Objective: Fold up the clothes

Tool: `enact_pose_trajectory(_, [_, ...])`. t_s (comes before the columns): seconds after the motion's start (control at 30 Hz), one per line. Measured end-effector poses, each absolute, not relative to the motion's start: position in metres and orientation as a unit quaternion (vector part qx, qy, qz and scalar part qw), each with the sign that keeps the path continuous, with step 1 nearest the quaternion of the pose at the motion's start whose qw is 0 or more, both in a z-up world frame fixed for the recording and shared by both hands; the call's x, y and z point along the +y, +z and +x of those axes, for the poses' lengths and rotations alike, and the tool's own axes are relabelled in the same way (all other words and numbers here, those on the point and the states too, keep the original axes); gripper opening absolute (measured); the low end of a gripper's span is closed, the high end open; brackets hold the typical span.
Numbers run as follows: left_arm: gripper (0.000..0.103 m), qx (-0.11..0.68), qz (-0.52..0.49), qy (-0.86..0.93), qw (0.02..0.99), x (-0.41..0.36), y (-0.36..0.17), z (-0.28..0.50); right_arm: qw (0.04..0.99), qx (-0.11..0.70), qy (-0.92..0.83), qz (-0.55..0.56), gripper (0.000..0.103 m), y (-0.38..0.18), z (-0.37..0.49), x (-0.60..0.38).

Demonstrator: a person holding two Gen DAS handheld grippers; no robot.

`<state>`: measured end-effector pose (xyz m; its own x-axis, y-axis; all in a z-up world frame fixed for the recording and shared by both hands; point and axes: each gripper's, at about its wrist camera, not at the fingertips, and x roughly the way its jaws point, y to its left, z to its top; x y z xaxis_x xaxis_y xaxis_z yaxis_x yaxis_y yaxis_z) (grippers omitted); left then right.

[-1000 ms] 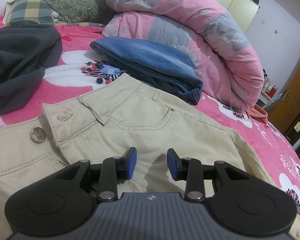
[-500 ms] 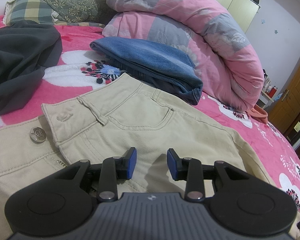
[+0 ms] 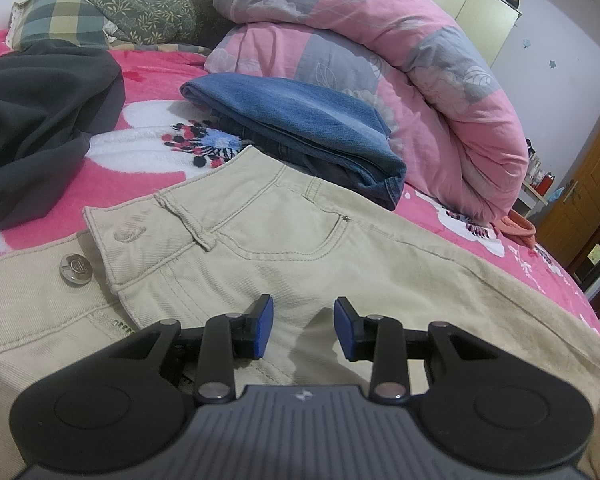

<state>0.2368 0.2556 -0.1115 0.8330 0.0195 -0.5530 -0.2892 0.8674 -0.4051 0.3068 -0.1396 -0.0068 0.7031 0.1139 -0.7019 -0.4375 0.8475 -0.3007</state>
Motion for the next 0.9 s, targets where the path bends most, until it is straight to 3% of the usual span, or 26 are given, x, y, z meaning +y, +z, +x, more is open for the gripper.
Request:
enact_pose_trajectory(0.47, [0.035,0.278,-0.238,0.085,0.927,0.255,-0.112,0.238,0.871,0.398,0.119,-0.261,0.003,-0.09,0.399,-0.141])
enact_pose_trajectory(0.5, [0.035,0.278,-0.238,0.085,0.927,0.255,-0.112,0.238,0.873,0.399,0.117,-0.253,0.008,-0.089,0.4,-0.145])
enact_pose_trajectory(0.57, [0.035,0.278,-0.238,0.085,0.927,0.255,-0.112,0.238,0.88,0.403,0.106,-0.226,0.039,-0.077,0.403,-0.159])
enact_pose_trajectory(0.63, [0.035,0.278,-0.239,0.085,0.927,0.256,-0.112,0.238,0.883,0.412,0.098,-0.2,0.057,-0.065,0.405,-0.177])
enact_pose_trajectory(0.73, [0.035,0.278,-0.239,0.085,0.926,0.256,-0.112,0.238,0.892,0.42,0.097,-0.137,0.064,-0.044,0.404,-0.203])
enact_pose_trajectory(0.9, [0.035,0.278,-0.239,0.085,0.926,0.255,-0.112,0.237,0.91,0.377,0.119,-0.125,0.064,-0.004,0.384,-0.177])
